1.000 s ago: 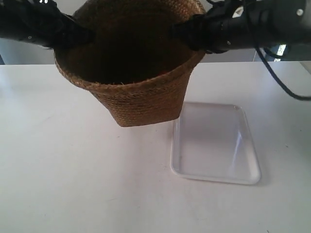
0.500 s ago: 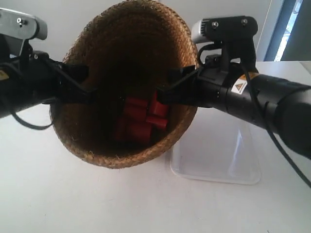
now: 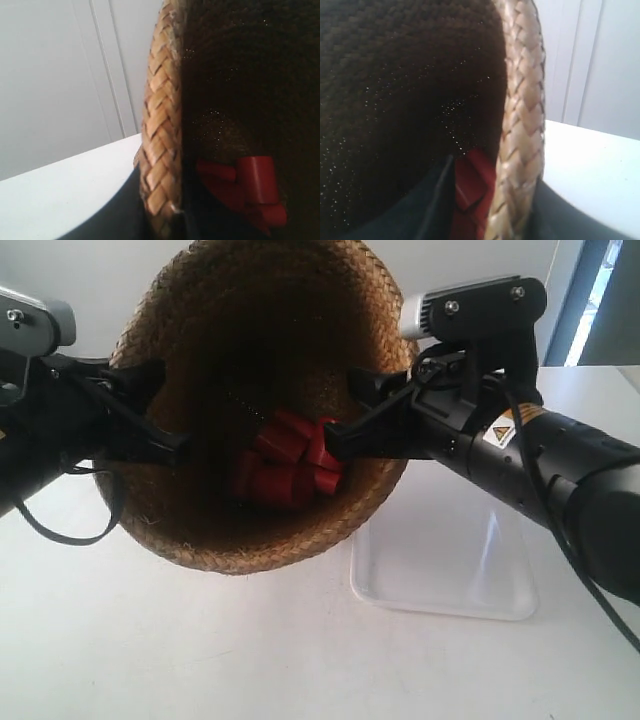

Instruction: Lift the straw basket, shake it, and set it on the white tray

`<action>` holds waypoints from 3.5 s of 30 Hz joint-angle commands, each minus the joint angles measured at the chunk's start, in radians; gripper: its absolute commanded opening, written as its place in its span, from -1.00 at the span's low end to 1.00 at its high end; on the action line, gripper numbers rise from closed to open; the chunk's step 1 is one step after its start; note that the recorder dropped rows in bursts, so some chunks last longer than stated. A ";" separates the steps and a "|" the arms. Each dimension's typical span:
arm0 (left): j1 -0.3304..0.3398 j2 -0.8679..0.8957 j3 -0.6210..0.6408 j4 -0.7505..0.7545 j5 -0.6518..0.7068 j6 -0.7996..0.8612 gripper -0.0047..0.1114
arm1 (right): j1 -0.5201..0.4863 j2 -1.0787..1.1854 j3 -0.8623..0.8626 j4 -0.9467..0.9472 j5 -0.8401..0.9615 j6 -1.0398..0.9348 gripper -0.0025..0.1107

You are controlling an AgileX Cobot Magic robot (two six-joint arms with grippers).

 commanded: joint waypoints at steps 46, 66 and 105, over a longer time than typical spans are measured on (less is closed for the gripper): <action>-0.161 0.052 -0.061 -0.178 -0.190 0.300 -0.92 | 0.065 0.039 -0.018 0.261 -0.070 -0.318 -0.96; -0.375 -0.052 -0.051 -0.446 -0.401 0.594 -0.92 | 0.147 -0.093 0.104 0.439 -0.390 -0.503 -0.96; -0.566 -0.263 0.006 -0.534 -0.067 0.666 -0.92 | 0.359 -0.454 0.116 0.462 0.084 -0.637 -0.96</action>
